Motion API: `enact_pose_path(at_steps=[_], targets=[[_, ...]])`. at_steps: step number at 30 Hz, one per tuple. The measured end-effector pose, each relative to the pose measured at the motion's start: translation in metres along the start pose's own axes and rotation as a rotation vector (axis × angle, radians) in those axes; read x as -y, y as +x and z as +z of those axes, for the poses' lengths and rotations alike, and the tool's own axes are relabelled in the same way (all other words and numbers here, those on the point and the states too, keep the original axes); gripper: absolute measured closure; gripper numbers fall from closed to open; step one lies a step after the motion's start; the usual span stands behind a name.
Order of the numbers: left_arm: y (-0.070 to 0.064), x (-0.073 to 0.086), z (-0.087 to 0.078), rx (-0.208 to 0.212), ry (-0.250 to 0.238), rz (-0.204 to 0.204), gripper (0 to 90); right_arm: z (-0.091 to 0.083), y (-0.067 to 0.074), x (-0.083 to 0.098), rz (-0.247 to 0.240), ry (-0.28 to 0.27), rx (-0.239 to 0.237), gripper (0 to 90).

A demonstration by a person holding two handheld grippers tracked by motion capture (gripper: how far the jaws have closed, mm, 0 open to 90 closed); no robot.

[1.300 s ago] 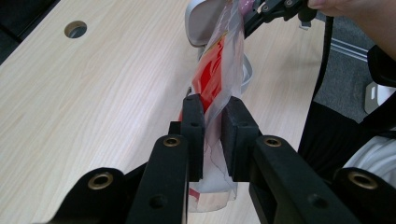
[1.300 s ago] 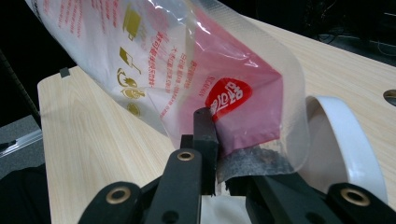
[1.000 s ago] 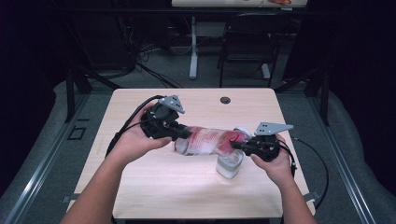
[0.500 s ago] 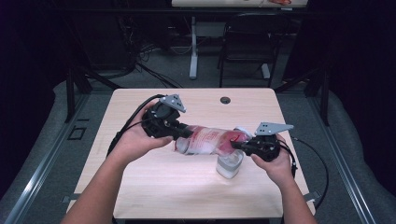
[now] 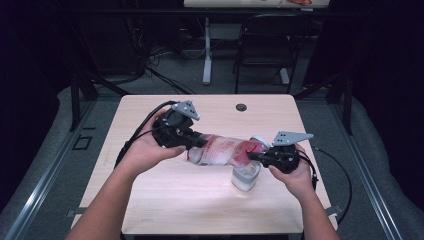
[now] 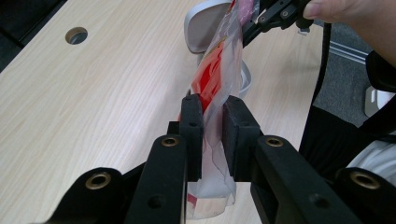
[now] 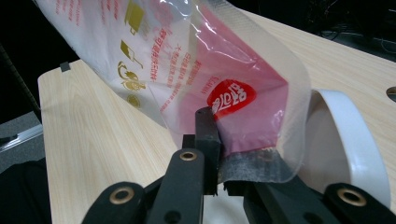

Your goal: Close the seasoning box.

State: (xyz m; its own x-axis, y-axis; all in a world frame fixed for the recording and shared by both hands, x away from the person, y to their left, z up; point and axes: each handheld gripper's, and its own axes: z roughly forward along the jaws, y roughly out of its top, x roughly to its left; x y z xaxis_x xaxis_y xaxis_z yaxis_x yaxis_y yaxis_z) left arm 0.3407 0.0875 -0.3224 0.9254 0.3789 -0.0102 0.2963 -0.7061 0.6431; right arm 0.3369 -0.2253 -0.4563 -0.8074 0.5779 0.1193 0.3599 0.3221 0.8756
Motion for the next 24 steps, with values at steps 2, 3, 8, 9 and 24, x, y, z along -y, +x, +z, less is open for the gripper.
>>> enact_pose_path(at_steps=[2,3,8,9,24], targets=[[-0.0001,-0.0003,0.0,0.0,0.0,0.002,79.4,0.0,0.0,0.0,0.0,0.001,0.002,87.5],[-0.0001,-0.0005,0.0,0.0,0.0,0.003,79.4,0.0,-0.0001,0.0,0.0,0.001,0.002,87.5],[-0.0007,-0.0013,0.0001,0.001,-0.001,0.002,79.4,0.0,-0.0005,0.0002,0.0,0.002,0.002,87.5],[-0.0008,-0.0015,0.0002,0.001,-0.001,0.003,79.4,0.0,-0.0006,0.0002,0.001,0.002,0.002,87.5],[-0.0009,-0.0018,0.0003,0.002,-0.006,0.004,79.4,0.0001,-0.001,0.0005,0.005,0.001,0.002,87.3]])
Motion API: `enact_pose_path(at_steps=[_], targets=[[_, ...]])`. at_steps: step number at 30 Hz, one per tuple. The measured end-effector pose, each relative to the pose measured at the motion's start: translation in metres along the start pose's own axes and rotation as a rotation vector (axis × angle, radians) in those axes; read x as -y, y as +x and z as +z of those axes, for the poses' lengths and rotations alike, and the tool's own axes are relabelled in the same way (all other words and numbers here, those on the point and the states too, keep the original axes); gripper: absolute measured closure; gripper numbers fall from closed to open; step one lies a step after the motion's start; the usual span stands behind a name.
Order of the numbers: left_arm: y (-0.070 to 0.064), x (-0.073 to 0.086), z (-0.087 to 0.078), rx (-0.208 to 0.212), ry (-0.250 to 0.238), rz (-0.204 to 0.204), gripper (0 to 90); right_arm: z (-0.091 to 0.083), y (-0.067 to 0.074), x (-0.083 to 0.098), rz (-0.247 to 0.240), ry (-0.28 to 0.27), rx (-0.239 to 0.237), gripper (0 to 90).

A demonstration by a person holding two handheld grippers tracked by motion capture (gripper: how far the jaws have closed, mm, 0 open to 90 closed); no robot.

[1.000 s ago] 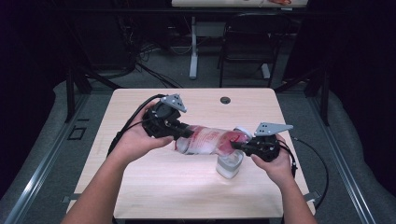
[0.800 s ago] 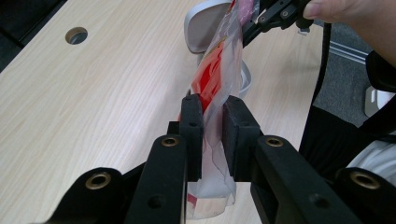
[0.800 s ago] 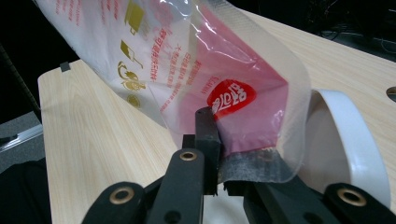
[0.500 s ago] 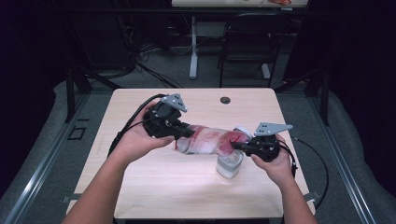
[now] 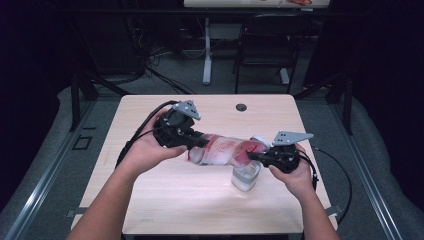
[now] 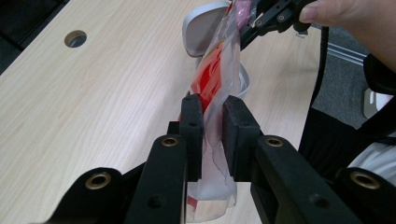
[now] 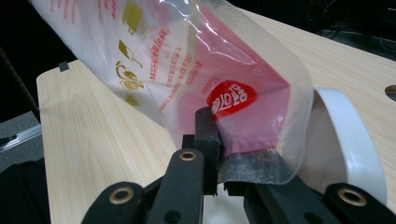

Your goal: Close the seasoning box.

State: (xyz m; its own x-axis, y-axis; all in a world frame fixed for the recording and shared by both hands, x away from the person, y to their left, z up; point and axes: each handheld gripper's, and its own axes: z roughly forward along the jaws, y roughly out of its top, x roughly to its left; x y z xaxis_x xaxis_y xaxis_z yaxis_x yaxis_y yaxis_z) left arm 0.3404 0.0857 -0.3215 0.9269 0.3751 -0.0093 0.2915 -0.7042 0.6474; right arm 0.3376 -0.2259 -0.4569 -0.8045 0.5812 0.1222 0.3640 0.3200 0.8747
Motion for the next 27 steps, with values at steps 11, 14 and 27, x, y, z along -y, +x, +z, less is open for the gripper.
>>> enact_pose_path(at_steps=[11,14,27], targets=[[0.0001,-0.0006,0.0002,0.0,-0.001,0.0,79.4,-0.0004,-0.0004,0.0,-0.004,0.005,0.002,87.3],[-0.0001,-0.0009,0.0003,0.0,-0.001,0.002,79.5,-0.0002,-0.0002,0.0,-0.001,0.003,0.001,87.3],[-0.0009,-0.0028,0.0004,0.002,0.001,0.004,79.5,-0.0005,-0.0011,0.0004,-0.002,0.006,-0.001,87.3]])
